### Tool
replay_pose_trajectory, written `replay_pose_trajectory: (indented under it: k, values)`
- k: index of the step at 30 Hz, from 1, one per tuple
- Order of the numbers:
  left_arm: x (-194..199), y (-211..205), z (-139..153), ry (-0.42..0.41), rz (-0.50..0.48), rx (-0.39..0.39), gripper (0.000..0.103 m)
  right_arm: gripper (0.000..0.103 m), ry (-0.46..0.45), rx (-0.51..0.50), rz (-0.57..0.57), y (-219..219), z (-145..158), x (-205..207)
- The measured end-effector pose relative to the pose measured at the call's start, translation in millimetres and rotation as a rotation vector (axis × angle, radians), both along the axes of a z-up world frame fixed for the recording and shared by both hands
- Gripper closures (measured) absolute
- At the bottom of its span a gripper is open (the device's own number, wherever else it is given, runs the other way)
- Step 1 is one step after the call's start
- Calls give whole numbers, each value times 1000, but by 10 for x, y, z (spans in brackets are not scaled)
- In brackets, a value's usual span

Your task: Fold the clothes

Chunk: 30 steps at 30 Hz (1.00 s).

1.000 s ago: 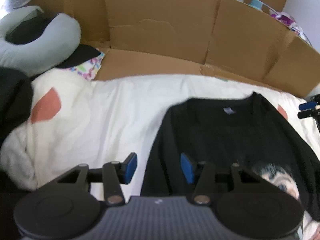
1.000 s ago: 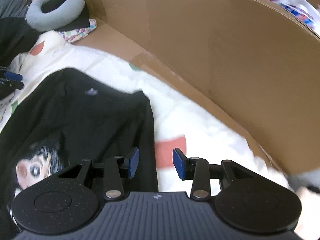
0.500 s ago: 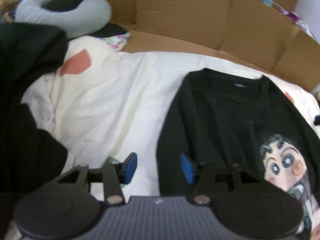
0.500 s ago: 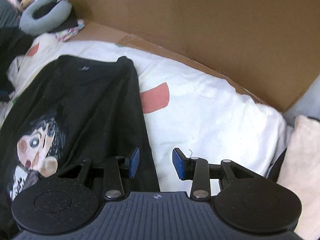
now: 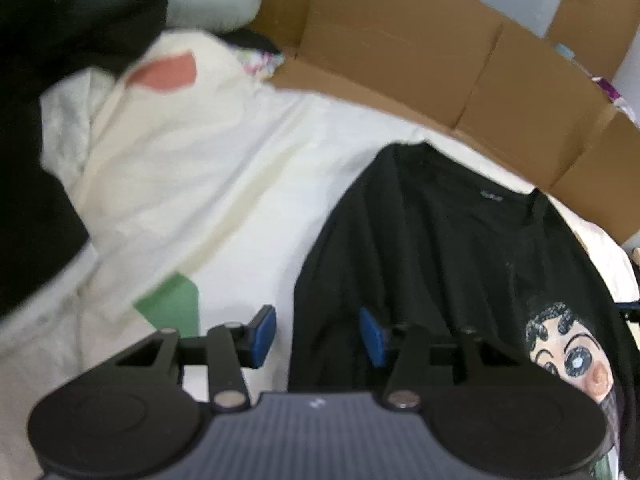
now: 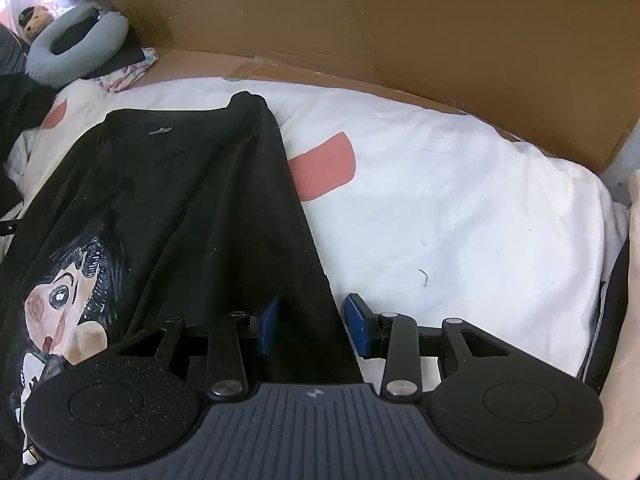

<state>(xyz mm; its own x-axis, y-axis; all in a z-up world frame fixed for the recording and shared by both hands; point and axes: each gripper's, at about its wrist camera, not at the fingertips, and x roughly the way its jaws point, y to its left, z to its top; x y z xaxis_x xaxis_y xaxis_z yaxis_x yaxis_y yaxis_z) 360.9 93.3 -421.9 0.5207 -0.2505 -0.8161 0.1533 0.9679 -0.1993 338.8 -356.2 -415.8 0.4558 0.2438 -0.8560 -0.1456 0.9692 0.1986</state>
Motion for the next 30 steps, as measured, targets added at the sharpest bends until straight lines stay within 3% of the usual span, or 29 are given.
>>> replay_pose_trajectory:
  k: [4, 11, 18, 23, 27, 30]
  values:
    - [-70, -89, -35, -18, -24, 39, 52, 59, 1, -20, 19, 31, 39, 17]
    - [-85, 145, 178, -47, -7, -46, 52, 59, -7, 26, -16, 11, 59, 33]
    - [196, 211, 11, -5, 18, -91, 55, 59, 0, 19, -6, 70, 16, 77]
    - [217, 161, -127, 10, -2, -109, 64, 59, 9, 22, -2, 80, -1, 112]
    - [255, 237, -146, 16, 34, -127, 88, 60, 18, 32, 0, 49, 11, 144]
    - [282, 254, -134, 13, 40, -124, 96, 60, 18, 49, -18, -21, 31, 175]
